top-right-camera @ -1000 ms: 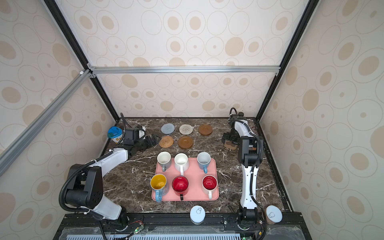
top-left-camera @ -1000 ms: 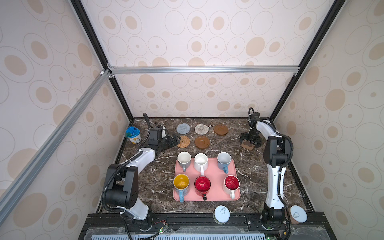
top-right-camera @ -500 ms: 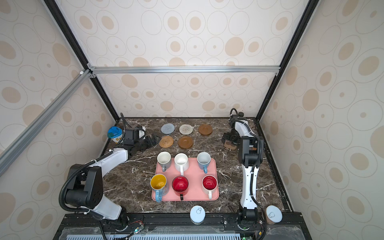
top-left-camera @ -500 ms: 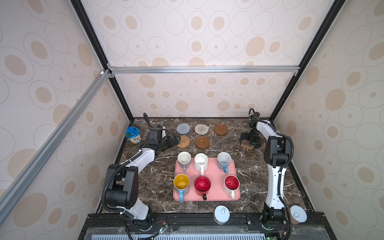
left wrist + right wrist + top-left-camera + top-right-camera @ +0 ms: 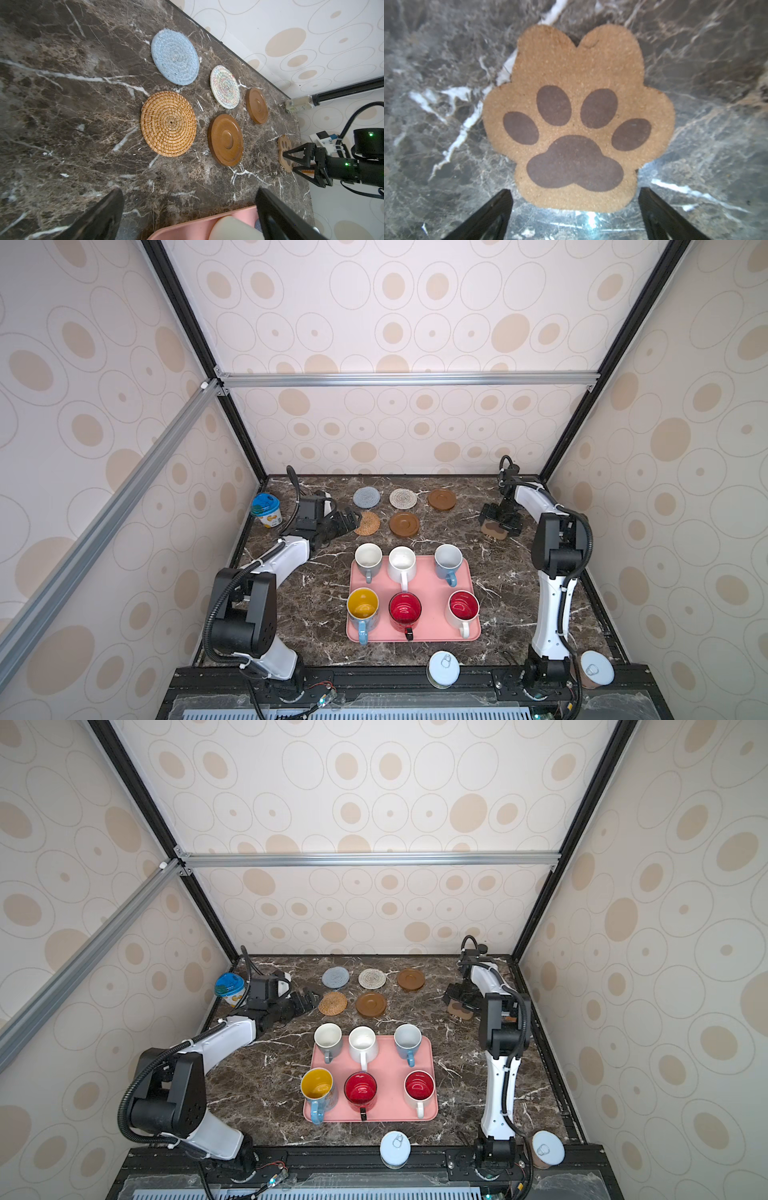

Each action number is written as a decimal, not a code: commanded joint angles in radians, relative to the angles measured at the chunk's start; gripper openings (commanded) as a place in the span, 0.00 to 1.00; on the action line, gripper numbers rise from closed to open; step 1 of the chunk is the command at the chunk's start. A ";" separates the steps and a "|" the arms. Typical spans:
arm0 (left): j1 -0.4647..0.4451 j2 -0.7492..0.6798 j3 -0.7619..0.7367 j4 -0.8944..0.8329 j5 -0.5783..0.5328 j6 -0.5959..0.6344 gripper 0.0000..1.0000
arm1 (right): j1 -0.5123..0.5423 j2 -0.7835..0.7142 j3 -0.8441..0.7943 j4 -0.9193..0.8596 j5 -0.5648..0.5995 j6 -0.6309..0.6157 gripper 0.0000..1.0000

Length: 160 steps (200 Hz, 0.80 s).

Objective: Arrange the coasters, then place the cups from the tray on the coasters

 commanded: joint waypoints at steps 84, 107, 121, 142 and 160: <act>0.007 -0.032 -0.001 0.014 0.005 0.006 1.00 | -0.004 0.003 0.046 -0.009 -0.018 0.018 0.98; 0.007 -0.032 -0.004 0.014 0.006 0.007 1.00 | -0.004 0.030 0.065 -0.036 -0.002 0.011 0.99; 0.007 -0.034 -0.006 0.014 0.005 0.007 1.00 | -0.004 0.038 0.064 -0.048 0.010 0.010 0.98; 0.007 -0.034 -0.010 0.016 0.006 0.007 1.00 | -0.003 0.043 0.057 -0.057 0.019 0.001 0.98; 0.007 -0.034 -0.011 0.019 0.006 0.006 1.00 | -0.004 0.046 0.053 -0.061 0.020 -0.008 0.99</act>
